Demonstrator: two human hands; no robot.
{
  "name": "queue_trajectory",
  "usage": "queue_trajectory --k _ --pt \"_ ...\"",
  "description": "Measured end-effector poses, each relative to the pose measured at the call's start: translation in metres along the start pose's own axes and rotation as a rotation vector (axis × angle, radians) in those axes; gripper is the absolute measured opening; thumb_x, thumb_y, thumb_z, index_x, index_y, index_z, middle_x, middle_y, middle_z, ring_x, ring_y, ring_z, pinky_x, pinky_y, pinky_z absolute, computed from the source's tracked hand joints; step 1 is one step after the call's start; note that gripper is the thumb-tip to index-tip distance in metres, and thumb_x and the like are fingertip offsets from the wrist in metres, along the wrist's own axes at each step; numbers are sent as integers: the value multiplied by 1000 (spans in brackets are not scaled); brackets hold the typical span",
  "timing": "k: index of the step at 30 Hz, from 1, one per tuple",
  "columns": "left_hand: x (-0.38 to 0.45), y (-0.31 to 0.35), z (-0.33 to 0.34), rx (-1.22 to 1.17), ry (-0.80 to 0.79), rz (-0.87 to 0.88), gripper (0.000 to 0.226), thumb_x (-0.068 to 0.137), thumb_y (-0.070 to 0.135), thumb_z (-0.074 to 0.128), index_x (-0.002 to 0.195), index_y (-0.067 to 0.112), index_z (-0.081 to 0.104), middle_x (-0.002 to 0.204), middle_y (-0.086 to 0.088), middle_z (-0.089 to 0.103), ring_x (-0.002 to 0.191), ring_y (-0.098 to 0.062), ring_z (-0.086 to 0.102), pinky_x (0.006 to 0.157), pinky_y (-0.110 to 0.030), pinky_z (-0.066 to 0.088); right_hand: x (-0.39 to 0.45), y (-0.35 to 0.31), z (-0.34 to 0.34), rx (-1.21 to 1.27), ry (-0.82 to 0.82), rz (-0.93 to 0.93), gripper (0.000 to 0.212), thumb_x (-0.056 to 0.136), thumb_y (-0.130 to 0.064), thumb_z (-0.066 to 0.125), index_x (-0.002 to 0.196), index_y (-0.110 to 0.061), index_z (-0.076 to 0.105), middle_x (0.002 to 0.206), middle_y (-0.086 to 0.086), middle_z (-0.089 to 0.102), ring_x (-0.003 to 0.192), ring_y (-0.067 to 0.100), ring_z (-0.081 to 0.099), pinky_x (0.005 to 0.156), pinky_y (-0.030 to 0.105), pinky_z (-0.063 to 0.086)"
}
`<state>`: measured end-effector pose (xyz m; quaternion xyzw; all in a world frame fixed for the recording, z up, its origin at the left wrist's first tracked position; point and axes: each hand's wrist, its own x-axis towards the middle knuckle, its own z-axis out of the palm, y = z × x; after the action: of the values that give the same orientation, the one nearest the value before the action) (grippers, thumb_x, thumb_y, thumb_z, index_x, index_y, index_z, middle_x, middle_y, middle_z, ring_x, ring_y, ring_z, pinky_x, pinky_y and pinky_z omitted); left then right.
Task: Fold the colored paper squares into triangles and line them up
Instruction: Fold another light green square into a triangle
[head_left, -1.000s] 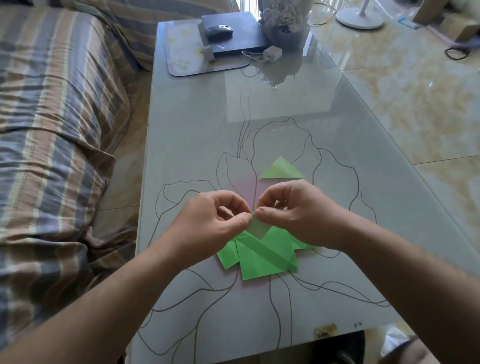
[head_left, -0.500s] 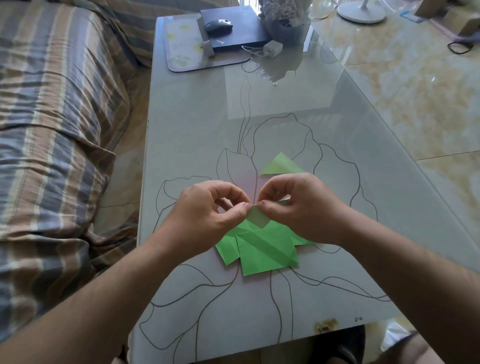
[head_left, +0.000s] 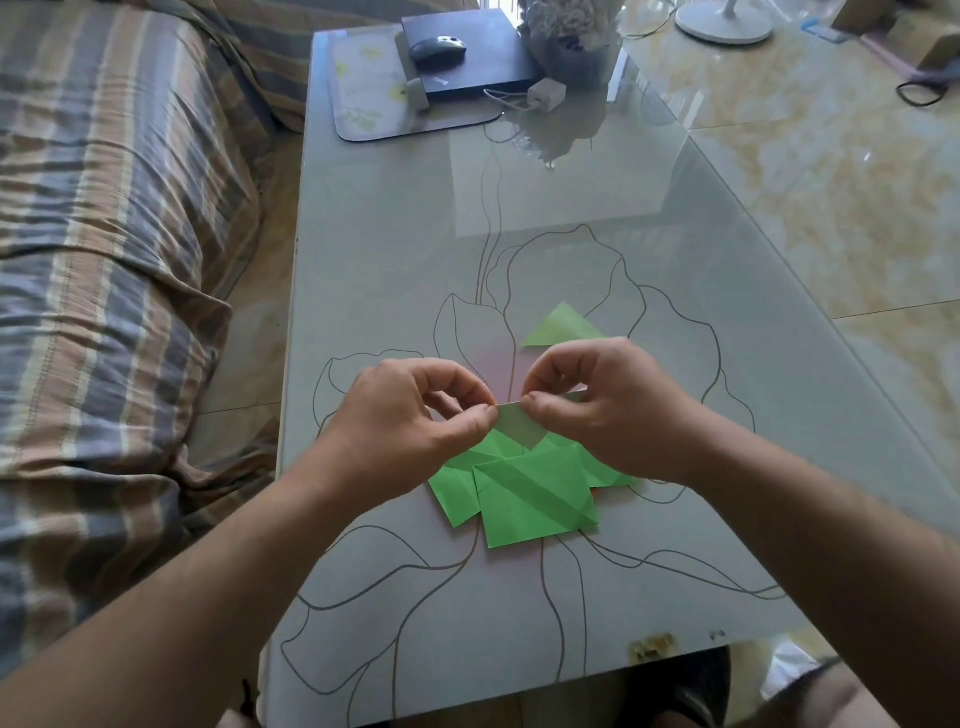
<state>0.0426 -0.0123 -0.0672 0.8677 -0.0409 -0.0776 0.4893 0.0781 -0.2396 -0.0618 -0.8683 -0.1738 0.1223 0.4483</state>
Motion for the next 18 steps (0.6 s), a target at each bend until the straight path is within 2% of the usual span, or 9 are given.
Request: queue_trajectory --k 3,6,11,16,18 --pt "0 1 -4 -66 10 -25 4 87 31 81 84 32 79 70 3 72 62 -9 67 60 -27 53 0 0 -5 32 14 7 14 89 -25 75 75 -27 73 76 1 74 78 33 70 76 55 58" --pt "0 2 -5 -68 -6 -22 4 88 30 81 84 32 79 71 2 72 63 -12 67 60 -26 54 0 -1 -4 40 16 14 15 89 -24 75 75 -27 73 76 3 74 78 35 69 74 56 58" --pt "0 4 -8 -137 11 -30 5 88 25 81 83 26 80 61 7 64 50 -3 51 51 -18 42 0 -4 -8 88 33 45 14 90 -21 75 76 -25 74 77 10 73 77 42 66 70 61 55" --pt "-1 5 -8 -108 -21 -22 6 90 26 78 85 29 79 72 -9 70 57 -13 56 58 -29 46 -1 -5 -8 89 26 53 15 90 -22 76 75 -25 74 80 15 73 79 44 65 72 60 54" --pt "0 5 -8 -135 0 -18 4 89 26 79 86 29 79 70 -6 70 57 -11 55 57 -29 46 -1 -5 -9 116 34 53 15 91 -21 75 76 -24 74 80 19 71 75 46 63 70 62 53"
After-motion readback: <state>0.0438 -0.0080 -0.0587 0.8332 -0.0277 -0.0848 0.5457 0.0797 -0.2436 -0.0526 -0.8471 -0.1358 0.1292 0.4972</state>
